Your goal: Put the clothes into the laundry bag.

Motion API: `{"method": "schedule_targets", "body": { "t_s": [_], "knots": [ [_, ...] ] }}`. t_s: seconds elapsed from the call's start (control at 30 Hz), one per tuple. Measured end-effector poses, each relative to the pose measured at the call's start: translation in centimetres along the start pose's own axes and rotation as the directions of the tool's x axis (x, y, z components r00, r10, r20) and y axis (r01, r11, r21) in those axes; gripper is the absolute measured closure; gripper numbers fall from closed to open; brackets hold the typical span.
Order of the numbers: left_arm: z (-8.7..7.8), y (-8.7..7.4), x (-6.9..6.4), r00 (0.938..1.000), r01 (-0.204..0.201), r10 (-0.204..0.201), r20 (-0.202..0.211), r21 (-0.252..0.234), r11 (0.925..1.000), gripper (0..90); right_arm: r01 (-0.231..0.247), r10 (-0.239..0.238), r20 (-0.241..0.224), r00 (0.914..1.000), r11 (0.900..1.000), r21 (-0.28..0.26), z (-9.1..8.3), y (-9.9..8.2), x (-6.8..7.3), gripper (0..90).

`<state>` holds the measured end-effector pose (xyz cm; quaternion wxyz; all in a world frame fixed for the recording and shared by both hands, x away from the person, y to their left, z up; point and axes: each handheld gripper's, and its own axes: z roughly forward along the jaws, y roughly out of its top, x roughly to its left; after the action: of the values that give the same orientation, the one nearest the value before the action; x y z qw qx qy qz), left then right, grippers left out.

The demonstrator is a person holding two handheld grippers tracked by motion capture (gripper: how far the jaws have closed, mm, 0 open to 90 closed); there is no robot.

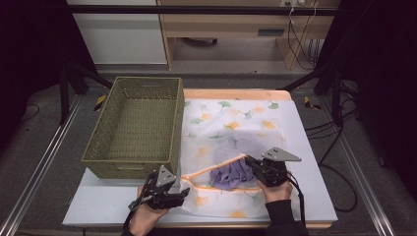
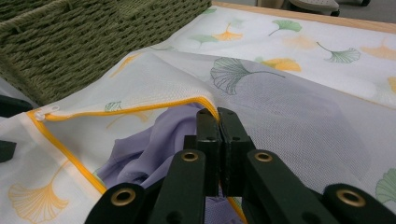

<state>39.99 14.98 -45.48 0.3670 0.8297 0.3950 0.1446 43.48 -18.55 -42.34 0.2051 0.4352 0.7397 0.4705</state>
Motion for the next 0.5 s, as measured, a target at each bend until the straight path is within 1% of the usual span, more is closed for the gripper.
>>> {"method": "schedule_targets", "body": {
  "t_s": [0.07,0.1,0.13,0.17,0.2,0.23,0.27,0.33,0.4,0.5],
  "knots": [
    [0.3,-0.2,0.2,0.9998,0.011,-0.011,0.015,0.014,0.9998,41.9,0.0,0.0,-0.003,1.0,1.0,0.004,0.1,0.0,0.1,88.1],
    [0.5,-0.3,0.3,0.9993,0.028,-0.028,0.026,0.014,0.9995,45.1,0.005,-0.005,-0.002,1.0,1.0,0.004,0.1,-0.1,0.1,88.0],
    [0.6,-0.4,0.4,0.998,0.043,-0.044,0.047,0.016,0.999,48.7,0.007,-0.007,0.0,1.0,1.0,0.007,0.1,-0.1,0.1,87.8],
    [0.7,-0.5,0.4,0.9971,0.041,-0.042,0.063,0.018,0.999,53.0,0.008,-0.008,-0.002,1.0,0.9999,0.01,0.1,-0.1,0.1,87.4],
    [0.9,-0.7,0.4,0.9971,0.035,-0.036,0.067,0.013,0.9993,58.1,0.007,-0.007,-0.002,1.0,0.9999,0.012,0.2,-0.1,0.1,86.8],
    [0.9,-0.8,0.3,0.9975,0.026,-0.027,0.066,0.007,0.9996,63.7,0.01,-0.01,0.002,0.9999,0.9998,0.016,0.3,-0.2,0.1,86.7],
    [1.0,-0.9,0.2,0.9974,0.016,-0.017,0.07,0.014,0.9998,68.5,0.01,-0.01,0.004,0.9999,0.9997,0.023,0.4,-0.2,0.2,86.5],
    [1.2,-1.1,0.1,0.9982,0.007,-0.007,0.06,0.006,1.0,76.2,0.009,-0.009,0.009,0.9999,0.9994,0.034,0.6,-0.4,0.3,85.0],
    [1.2,-1.2,0.0,0.9983,0.0,0.0,0.059,0.001,1.0,81.0,0.016,-0.016,0.018,0.9997,0.9989,0.045,0.7,-0.5,0.3,82.3],
    [1.3,-1.4,0.1,0.9983,-0.011,0.012,0.056,-0.014,0.9998,83.6,0.014,-0.015,0.025,0.9996,0.9985,0.054,0.8,-0.6,0.4,77.9]
  ]
}}
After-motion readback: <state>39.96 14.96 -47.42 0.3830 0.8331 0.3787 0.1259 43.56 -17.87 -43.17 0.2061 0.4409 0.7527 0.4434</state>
